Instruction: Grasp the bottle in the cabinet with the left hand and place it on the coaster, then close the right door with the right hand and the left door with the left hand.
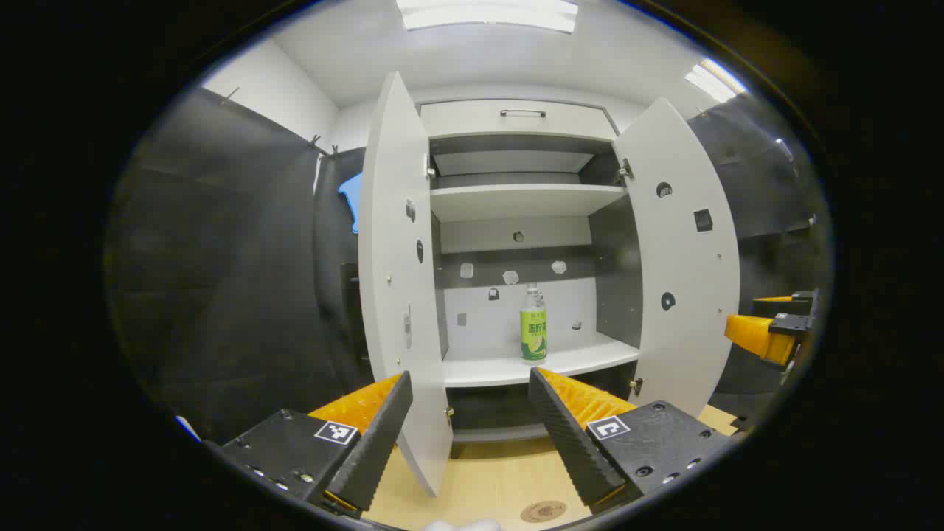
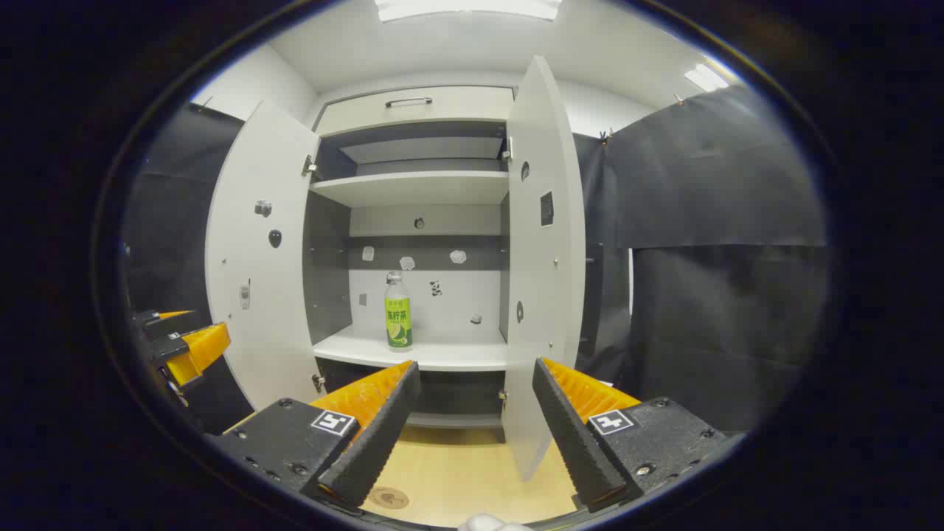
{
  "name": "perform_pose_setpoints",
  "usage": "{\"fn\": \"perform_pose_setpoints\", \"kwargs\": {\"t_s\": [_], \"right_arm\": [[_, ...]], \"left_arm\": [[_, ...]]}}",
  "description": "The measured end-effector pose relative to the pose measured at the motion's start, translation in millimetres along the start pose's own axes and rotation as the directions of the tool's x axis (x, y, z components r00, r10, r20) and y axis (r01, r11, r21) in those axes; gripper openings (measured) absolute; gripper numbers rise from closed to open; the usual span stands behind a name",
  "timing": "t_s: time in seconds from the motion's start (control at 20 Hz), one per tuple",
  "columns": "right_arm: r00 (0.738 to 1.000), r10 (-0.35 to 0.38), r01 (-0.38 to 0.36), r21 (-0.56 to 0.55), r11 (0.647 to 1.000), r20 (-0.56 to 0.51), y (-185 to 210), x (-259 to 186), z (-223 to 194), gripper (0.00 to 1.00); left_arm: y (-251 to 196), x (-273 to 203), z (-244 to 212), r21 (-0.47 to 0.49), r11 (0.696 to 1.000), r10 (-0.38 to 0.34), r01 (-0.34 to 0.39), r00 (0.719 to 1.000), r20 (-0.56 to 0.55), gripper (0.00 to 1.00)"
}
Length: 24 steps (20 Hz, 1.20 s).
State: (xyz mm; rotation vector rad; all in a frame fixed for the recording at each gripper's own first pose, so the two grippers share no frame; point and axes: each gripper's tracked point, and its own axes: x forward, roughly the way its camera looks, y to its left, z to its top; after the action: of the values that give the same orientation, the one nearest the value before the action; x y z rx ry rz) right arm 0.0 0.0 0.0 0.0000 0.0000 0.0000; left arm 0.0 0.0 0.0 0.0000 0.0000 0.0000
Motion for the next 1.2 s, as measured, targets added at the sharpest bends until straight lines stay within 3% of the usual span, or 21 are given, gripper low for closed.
{"fn": "perform_pose_setpoints", "kwargs": {"t_s": [0.8,1.2], "right_arm": [[1.000,0.011,-0.011,0.013,1.000,0.006,7,5,-2,1.00],[1.000,0.010,-0.010,0.012,1.000,-0.011,-6,18,4,1.00]], "left_arm": [[0,2,2,0.005,1.000,0.000,0.000,1.000,0.006,0.98],[-2,34,9,0.043,0.999,-0.015,0.014,1.000,0.017,0.97]]}}
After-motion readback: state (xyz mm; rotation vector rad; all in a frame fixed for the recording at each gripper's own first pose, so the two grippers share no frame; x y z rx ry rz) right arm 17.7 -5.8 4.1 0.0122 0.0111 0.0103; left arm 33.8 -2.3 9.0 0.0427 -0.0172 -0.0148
